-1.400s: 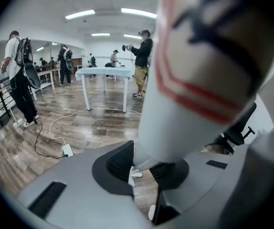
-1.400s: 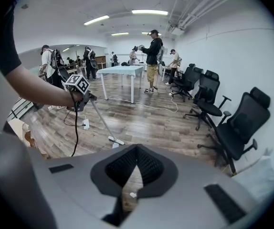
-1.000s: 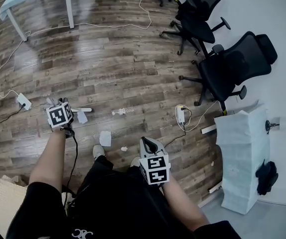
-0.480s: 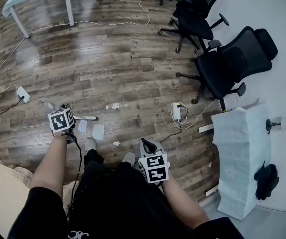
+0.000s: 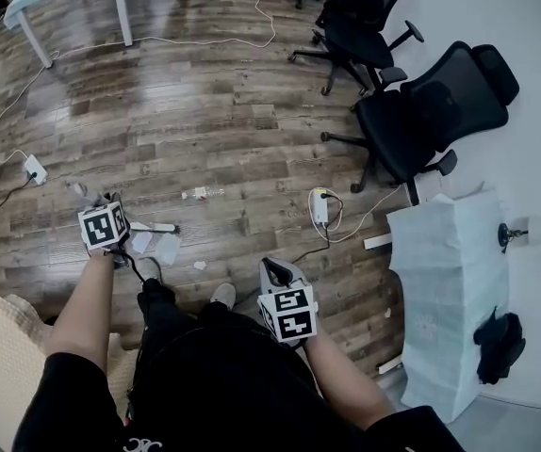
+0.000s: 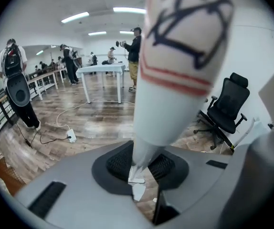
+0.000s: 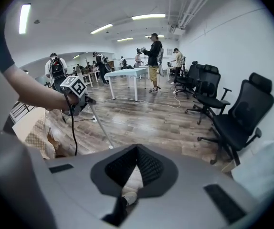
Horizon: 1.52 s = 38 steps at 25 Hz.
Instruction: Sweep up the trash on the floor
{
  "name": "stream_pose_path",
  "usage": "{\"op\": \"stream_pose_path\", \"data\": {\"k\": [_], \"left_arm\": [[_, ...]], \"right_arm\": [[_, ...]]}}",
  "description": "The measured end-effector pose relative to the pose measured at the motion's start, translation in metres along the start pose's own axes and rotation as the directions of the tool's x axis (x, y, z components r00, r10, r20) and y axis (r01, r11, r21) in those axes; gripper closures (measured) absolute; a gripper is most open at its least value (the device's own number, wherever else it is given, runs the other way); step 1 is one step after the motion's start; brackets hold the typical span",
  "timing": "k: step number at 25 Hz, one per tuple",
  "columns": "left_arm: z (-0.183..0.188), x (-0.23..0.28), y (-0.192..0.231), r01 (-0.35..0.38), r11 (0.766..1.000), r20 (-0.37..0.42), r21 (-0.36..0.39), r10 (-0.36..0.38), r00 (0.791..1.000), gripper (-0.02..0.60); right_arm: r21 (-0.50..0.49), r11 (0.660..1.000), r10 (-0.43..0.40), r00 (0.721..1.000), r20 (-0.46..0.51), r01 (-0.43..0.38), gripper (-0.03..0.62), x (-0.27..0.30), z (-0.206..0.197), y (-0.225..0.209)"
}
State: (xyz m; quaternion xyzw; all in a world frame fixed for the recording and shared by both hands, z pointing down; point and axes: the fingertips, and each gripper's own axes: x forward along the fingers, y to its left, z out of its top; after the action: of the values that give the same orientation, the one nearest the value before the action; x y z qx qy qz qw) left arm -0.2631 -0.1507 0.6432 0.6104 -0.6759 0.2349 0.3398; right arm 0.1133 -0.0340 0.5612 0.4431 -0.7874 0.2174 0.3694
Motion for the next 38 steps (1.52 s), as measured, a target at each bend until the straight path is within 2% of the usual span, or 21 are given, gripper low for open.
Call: {"op": "stream_pose_path", "data": {"k": [7, 11, 16, 27, 32, 34, 38], "left_arm": [[0.05, -0.007, -0.024, 0.019, 0.999, 0.088, 0.032, -0.022, 0.996, 0.511], [0.084, -0.005, -0.057, 0.075, 0.994, 0.131, 0.082, -0.085, 0.988, 0.512], [0.126, 0.004, -0.101, 0.145, 0.977, 0.168, 0.158, -0.172, 0.971, 0.512], [0.2, 0.027, -0.196, 0.274, 0.936, 0.24, 0.219, -0.324, 0.915, 0.511], [0.196, 0.058, -0.241, 0.326, 0.9, 0.21, 0.29, -0.393, 0.895, 0.511], [0.176, 0.078, -0.253, 0.335, 0.892, 0.165, 0.305, -0.396, 0.903, 0.512], [0.125, 0.1, -0.264, 0.341, 0.892, 0.07, 0.297, -0.376, 0.924, 0.512]], "right_arm": [[0.099, 0.994, -0.04, 0.999, -0.012, 0.041, 0.582, -0.014, -0.029, -0.025], [0.14, 0.988, -0.066, 0.998, -0.011, 0.067, 0.582, -0.016, -0.034, -0.029], [0.192, 0.976, -0.103, 0.995, -0.002, 0.102, 0.582, -0.014, -0.03, -0.032], [0.325, 0.925, -0.196, 0.98, -0.037, 0.197, 0.582, -0.021, -0.044, -0.055], [0.343, 0.91, -0.222, 0.973, -0.068, 0.232, 0.582, -0.032, -0.056, -0.063], [0.342, 0.907, -0.231, 0.969, -0.084, 0.246, 0.582, -0.039, -0.064, -0.067], [0.353, 0.895, -0.245, 0.961, -0.126, 0.274, 0.582, -0.051, -0.086, -0.076]]}}
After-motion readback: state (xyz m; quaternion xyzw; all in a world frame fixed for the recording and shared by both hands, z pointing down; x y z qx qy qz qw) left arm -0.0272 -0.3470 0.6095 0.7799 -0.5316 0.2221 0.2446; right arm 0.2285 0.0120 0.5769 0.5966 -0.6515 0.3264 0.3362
